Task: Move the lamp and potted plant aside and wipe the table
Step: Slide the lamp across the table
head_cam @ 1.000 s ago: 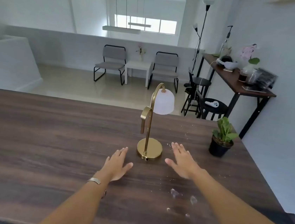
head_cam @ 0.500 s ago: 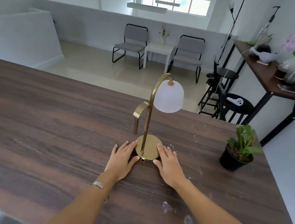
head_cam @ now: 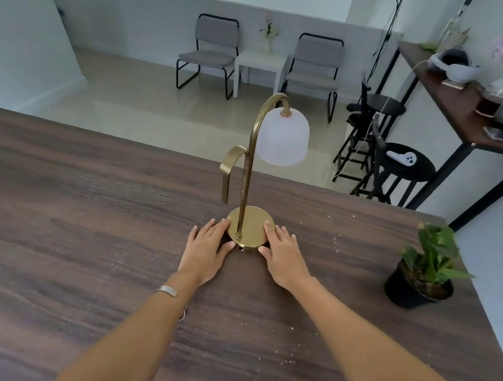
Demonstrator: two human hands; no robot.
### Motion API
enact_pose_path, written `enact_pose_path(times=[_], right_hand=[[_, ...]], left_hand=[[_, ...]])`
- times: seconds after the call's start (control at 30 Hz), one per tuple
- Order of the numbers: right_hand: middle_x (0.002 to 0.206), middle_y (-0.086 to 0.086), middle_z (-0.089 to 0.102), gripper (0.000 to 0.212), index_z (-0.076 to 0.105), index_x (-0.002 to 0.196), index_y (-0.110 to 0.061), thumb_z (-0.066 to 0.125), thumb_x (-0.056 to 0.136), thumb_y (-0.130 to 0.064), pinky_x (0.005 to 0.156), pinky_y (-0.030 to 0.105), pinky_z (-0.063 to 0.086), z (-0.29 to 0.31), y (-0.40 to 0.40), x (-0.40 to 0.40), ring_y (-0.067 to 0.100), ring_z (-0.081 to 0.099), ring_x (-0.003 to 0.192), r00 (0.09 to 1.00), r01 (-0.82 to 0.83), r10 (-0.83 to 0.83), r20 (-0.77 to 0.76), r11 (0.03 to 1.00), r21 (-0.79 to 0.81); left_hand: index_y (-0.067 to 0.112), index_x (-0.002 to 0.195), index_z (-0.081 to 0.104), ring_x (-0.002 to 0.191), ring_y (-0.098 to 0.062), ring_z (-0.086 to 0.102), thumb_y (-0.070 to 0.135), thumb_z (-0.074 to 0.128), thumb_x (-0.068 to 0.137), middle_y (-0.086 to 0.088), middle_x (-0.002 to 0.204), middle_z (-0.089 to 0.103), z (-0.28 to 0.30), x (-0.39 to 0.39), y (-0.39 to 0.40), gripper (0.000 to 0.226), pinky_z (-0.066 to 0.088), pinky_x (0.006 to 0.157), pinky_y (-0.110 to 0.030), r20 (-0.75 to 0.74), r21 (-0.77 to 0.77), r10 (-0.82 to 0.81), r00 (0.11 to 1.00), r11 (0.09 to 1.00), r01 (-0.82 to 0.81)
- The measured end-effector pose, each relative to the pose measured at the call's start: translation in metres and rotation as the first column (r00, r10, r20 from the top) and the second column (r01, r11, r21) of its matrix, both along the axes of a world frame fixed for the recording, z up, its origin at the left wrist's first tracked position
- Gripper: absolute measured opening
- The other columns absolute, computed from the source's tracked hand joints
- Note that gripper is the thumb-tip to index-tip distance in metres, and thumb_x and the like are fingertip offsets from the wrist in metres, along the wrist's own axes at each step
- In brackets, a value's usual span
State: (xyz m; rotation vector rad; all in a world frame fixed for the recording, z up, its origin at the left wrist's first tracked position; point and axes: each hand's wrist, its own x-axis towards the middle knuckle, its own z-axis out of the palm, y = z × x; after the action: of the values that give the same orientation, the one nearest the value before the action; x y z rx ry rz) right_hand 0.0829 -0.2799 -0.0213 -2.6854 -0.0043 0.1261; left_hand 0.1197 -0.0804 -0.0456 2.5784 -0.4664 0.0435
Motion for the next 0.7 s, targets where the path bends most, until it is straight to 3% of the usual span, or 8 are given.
enact_pose_path(times=[0.7], right_hand=[[0.163,0.016,0.014,0.064,0.007,0.157,-0.015,0.041,0.104,-0.027,0.122,0.042,0.003,0.002,-0.008,0.138,0.03,0.006,0.151,0.995,0.084,-0.082,-0.052,0.996,0.032]], left_hand=[[0.025,0.149,0.023,0.146,-0.02,0.021,0.043,0.035,0.099,-0.001,0.152,0.038,-0.007,0.148,-0.019,0.055,0.012,0.118,-0.048,0.009,0.009,-0.027,1.0,1.0,0.027]])
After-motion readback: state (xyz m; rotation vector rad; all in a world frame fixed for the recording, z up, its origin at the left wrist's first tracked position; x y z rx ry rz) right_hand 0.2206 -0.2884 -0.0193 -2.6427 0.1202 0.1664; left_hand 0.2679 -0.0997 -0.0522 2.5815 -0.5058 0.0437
